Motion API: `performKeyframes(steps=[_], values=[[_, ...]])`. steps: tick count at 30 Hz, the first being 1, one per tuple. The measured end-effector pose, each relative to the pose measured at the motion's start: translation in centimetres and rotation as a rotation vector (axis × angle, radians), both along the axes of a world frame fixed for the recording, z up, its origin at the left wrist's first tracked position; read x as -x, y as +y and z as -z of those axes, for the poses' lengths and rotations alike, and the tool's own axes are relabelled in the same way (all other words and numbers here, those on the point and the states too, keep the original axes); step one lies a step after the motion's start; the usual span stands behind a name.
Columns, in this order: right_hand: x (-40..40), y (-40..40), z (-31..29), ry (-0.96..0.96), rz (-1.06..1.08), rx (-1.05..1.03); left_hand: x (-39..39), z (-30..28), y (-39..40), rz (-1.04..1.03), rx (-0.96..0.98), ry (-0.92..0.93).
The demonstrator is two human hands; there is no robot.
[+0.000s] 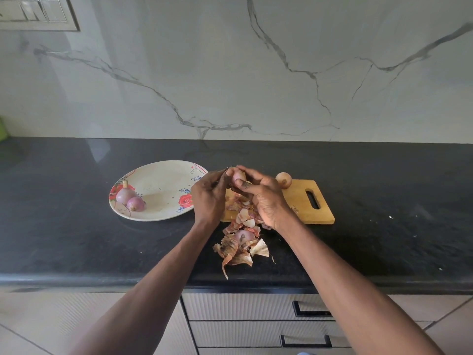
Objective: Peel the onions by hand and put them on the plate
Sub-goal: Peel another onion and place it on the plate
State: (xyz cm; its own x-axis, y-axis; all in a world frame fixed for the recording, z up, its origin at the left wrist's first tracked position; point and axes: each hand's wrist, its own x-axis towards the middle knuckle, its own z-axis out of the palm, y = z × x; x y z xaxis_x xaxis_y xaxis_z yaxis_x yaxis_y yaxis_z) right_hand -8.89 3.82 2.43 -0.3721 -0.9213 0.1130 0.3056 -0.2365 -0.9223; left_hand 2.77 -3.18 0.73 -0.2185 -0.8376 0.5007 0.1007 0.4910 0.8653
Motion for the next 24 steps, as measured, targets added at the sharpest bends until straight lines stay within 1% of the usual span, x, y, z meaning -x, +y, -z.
performKeyframes(steps=[3, 6, 9, 12, 17, 24], values=[[-0.17, -0.02, 0.17, 0.028, -0.016, 0.000, 0.21, 0.05, 0.15, -0.096, 0.048, -0.011], [-0.19, -0.04, 0.33, 0.067, -0.009, -0.009, 0.26, -0.10, 0.33, -0.189, 0.096, -0.077], [0.03, -0.15, 0.53, 0.107, 0.030, -0.014, 0.31, -0.07, 0.28, -0.214, 0.095, -0.128], [0.02, -0.32, 0.43, 0.070, -0.003, -0.005, 0.42, -0.14, 0.11, -0.231, 0.078, -0.155], [0.20, -0.25, -0.21, -0.051, -0.093, 0.027, 0.55, 0.02, -0.16, -0.237, 0.085, -0.199], [0.29, -0.51, 0.13, -0.079, -0.005, 0.000, 0.61, 0.09, -0.51, -0.221, 0.114, -0.262]])
